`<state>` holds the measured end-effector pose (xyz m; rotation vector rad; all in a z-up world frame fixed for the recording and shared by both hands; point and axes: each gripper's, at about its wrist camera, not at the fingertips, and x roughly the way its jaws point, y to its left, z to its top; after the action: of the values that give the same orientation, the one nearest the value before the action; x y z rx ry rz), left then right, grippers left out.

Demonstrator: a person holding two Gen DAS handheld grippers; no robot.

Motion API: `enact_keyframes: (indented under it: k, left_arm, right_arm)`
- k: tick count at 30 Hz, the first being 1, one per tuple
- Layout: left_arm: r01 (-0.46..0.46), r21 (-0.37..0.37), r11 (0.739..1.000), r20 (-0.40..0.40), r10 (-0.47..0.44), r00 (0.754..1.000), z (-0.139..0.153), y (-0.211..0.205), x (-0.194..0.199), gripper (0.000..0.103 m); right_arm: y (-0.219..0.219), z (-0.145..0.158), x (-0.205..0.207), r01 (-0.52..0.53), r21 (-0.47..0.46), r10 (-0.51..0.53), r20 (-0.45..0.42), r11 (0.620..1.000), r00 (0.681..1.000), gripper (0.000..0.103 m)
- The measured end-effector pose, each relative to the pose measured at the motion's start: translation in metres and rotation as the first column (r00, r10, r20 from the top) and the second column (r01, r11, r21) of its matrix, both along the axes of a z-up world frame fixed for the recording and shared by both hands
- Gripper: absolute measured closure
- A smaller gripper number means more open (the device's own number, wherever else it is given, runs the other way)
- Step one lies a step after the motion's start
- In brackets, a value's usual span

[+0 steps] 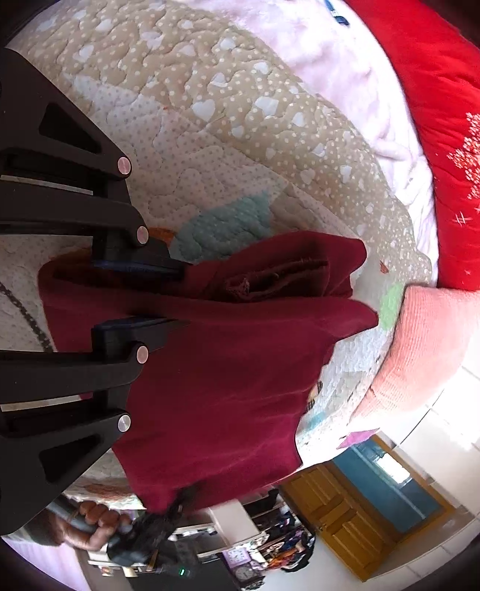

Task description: Fold small clothes

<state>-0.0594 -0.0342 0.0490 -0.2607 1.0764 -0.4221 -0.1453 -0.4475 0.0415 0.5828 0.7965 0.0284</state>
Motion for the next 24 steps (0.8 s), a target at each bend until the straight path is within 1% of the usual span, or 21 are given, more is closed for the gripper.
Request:
enact_keyframes:
  k: [3,4,5,7,8,9,10,11,12,13,15,16,18,20,22,24]
  left_arm:
    - [0.046,-0.02,0.999,0.015,-0.046,0.999,0.015,0.006,-0.01,0.085]
    - [0.066,-0.02,0.998,0.023,-0.065,0.998,0.019,0.007,-0.016,0.085]
    - [0.086,-0.02,0.996,0.03,-0.086,0.996,0.022,0.008,-0.022,0.085]
    - [0.111,-0.011,0.994,0.02,-0.111,0.994,0.019,0.01,-0.034,0.085]
    - [0.113,0.006,0.994,0.015,-0.114,0.993,0.015,0.008,-0.039,0.085]
    - [0.113,0.042,0.993,0.016,-0.114,0.993,0.01,0.006,-0.043,0.084]
    - [0.111,0.07,0.991,0.02,-0.112,0.993,0.006,0.004,-0.046,0.084]
    - [0.101,0.091,0.991,0.028,-0.104,0.994,0.002,0.004,-0.048,0.083]
    - [0.09,0.096,0.991,0.034,-0.093,0.995,0.0,0.005,-0.051,0.082]
    - [0.076,0.099,0.992,0.042,-0.08,0.996,0.002,0.007,-0.054,0.082]
    - [0.036,0.129,0.991,0.087,-0.048,0.995,0.01,0.013,-0.061,0.082]
    - [0.02,0.14,0.99,0.113,-0.036,0.993,0.014,0.016,-0.066,0.082]
    - [-0.004,0.145,0.989,0.148,-0.018,0.989,0.019,0.022,-0.074,0.082]
    - [-0.022,0.161,0.987,0.161,-0.004,0.987,0.018,0.024,-0.08,0.082]
    - [-0.024,0.185,0.983,0.15,-0.004,0.989,0.01,0.023,-0.084,0.08]
    - [-0.024,0.205,0.978,0.139,-0.004,0.99,0.002,0.02,-0.085,0.079]
  right_arm:
    - [0.009,0.033,-0.035,-0.077,0.076,0.069,0.099,0.994,0.993,0.081]
    - [0.013,0.045,-0.05,-0.097,0.081,0.087,0.12,0.992,0.989,0.081]
    - [0.019,0.056,-0.066,-0.11,0.063,0.101,0.127,0.992,0.987,0.081]
    - [0.03,0.068,-0.1,-0.119,0.006,0.117,0.126,0.993,0.985,0.081]
    - [0.033,0.065,-0.114,-0.118,-0.003,0.117,0.111,0.993,0.987,0.079]
    - [0.034,0.059,-0.122,-0.109,-0.001,0.109,0.089,0.994,0.99,0.078]
    - [0.031,0.044,-0.131,-0.067,-0.01,0.068,0.035,0.998,0.997,0.068]
    - [0.028,0.031,-0.136,-0.018,-0.033,0.017,-0.024,0.999,1.0,0.059]
    - [0.025,0.022,-0.138,0.012,-0.051,-0.015,-0.068,0.999,0.998,0.059]
    - [0.021,0.017,-0.142,0.037,-0.064,-0.043,-0.088,0.997,0.995,0.059]
    - [0.019,0.027,-0.151,0.069,-0.068,-0.072,-0.041,0.995,0.997,0.059]
    - [0.022,0.039,-0.156,0.07,-0.072,-0.07,0.008,0.995,0.998,0.058]
    - [0.035,0.061,-0.155,0.043,-0.094,-0.035,0.08,0.995,0.996,0.058]
    - [0.058,0.081,-0.14,-0.027,-0.126,0.044,0.136,0.992,0.99,0.058]
    - [0.086,0.09,-0.113,-0.105,-0.157,0.128,0.147,0.982,0.981,0.058]
    - [0.119,0.089,-0.083,-0.174,-0.184,0.2,0.135,0.967,0.97,0.058]
